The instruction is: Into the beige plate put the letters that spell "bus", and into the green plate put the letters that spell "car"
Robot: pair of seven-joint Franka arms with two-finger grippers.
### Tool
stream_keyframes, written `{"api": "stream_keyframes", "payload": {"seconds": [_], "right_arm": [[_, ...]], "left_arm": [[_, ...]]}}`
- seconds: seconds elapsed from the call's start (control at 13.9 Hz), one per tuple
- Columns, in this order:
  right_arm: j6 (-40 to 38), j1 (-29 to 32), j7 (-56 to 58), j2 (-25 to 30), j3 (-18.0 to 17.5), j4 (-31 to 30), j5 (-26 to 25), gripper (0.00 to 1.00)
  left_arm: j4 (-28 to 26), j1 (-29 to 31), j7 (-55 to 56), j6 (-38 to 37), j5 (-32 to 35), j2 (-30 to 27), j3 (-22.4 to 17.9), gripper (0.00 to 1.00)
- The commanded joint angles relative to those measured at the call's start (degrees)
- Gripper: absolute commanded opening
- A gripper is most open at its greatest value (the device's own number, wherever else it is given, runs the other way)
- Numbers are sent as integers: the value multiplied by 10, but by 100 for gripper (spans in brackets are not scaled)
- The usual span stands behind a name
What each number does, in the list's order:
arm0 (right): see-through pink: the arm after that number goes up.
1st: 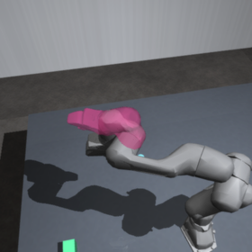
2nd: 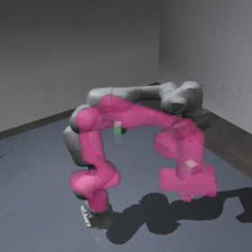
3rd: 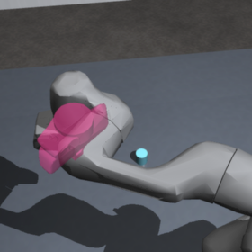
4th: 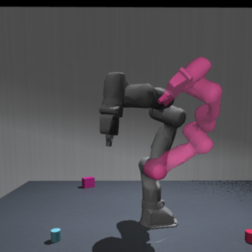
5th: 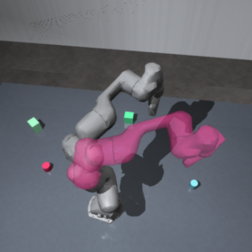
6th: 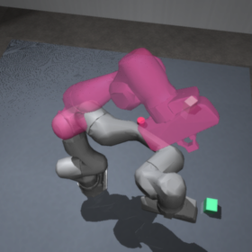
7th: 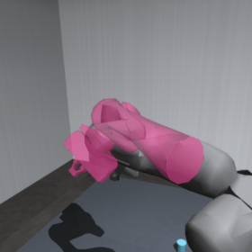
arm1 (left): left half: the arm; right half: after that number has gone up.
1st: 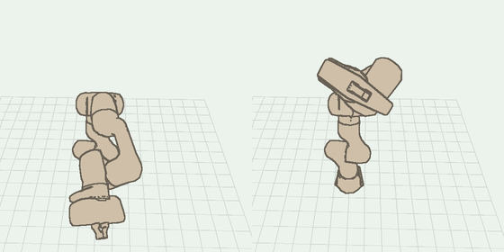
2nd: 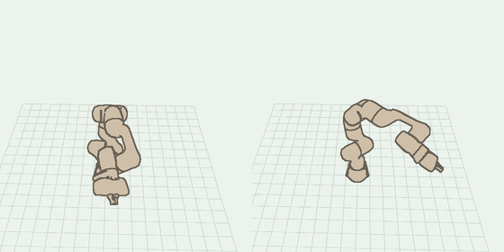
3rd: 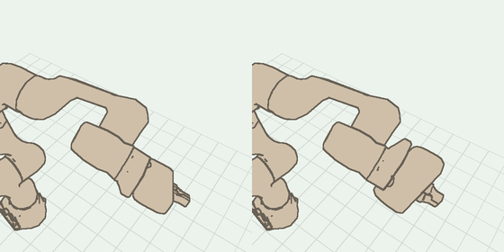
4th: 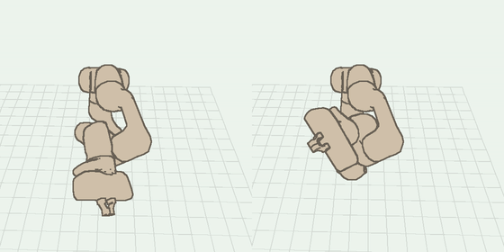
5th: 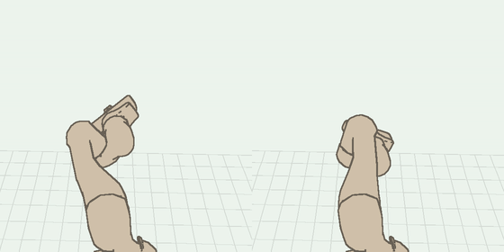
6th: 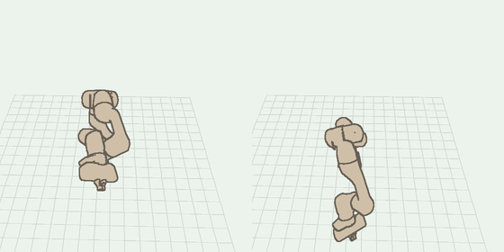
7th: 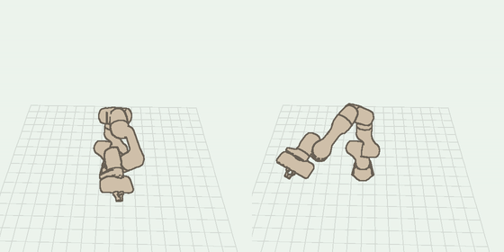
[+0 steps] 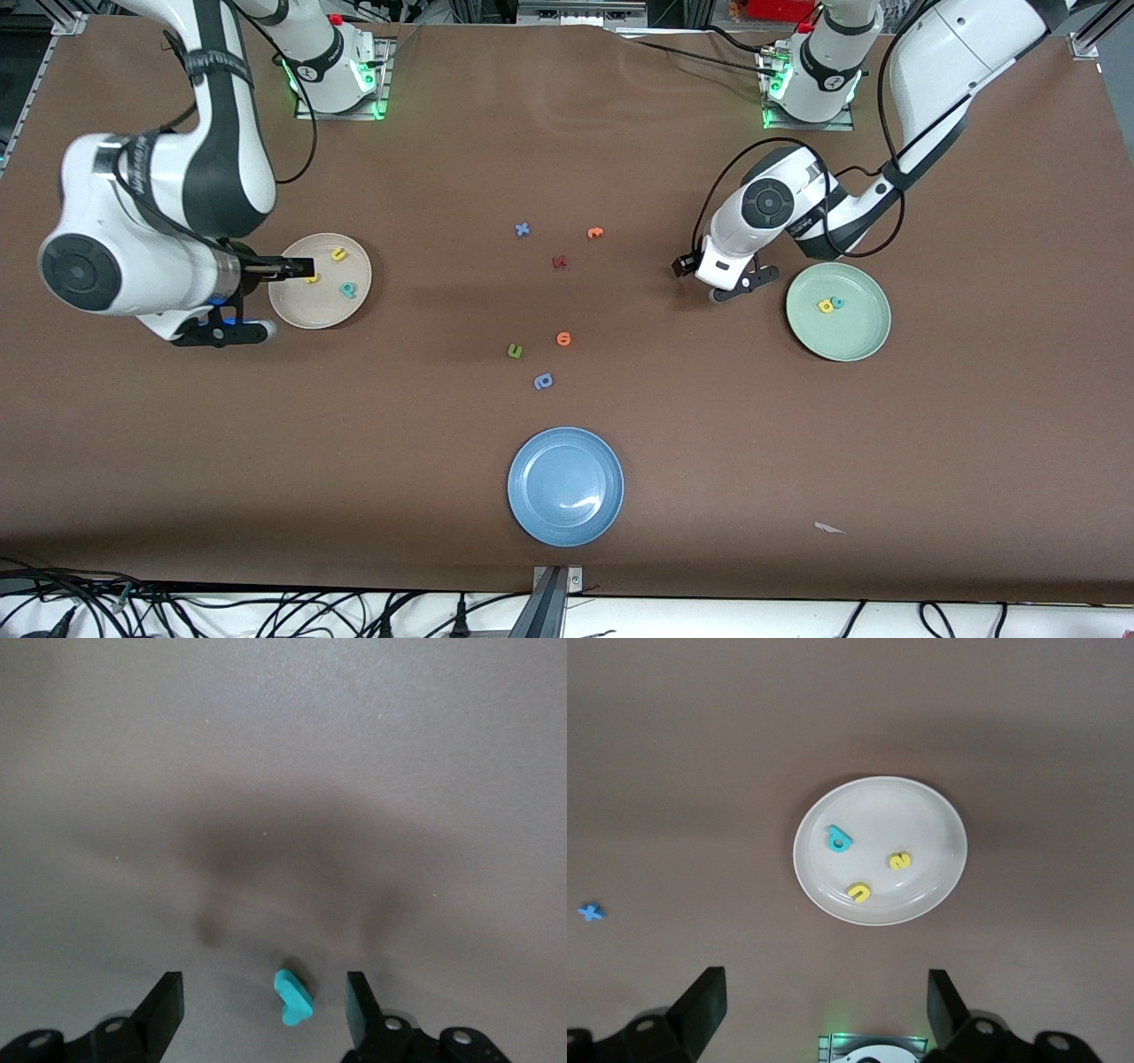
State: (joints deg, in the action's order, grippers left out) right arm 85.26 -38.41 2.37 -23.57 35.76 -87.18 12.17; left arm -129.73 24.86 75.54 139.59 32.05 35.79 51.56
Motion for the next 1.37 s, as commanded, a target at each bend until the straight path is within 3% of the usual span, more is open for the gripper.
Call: {"api": "stream_keyframes", "payload": {"seconds": [0.0, 0.22, 0.29, 0.43, 0.58, 0.86, 1.01, 1.29], "right_arm": [[-12, 43, -1, 53, -43, 15, -37, 100], [2, 179, -51, 100, -225, 1, -128, 100], [4, 222, -78, 121, -271, -19, -133, 100], [34, 285, -84, 153, -325, -63, -135, 100], [82, 388, -79, 203, -405, -113, -134, 100], [72, 411, -73, 276, -410, -122, -143, 100], [33, 386, -72, 260, -360, -81, -132, 100], [40, 381, -72, 240, -356, -53, -123, 100]], "left_arm": [[7, -1, 26, 6, 28, 14, -2, 82], [7, -4, 36, 6, 28, 18, -1, 82], [8, -7, 41, 6, 28, 19, -1, 80], [9, -10, 43, 6, 28, 21, -1, 73], [9, -10, 43, 6, 28, 24, -1, 67], [10, -14, 45, 6, 28, 27, -1, 64], [11, -17, 50, 6, 28, 31, -1, 59], [14, -20, 58, 6, 28, 35, -1, 48]]}}
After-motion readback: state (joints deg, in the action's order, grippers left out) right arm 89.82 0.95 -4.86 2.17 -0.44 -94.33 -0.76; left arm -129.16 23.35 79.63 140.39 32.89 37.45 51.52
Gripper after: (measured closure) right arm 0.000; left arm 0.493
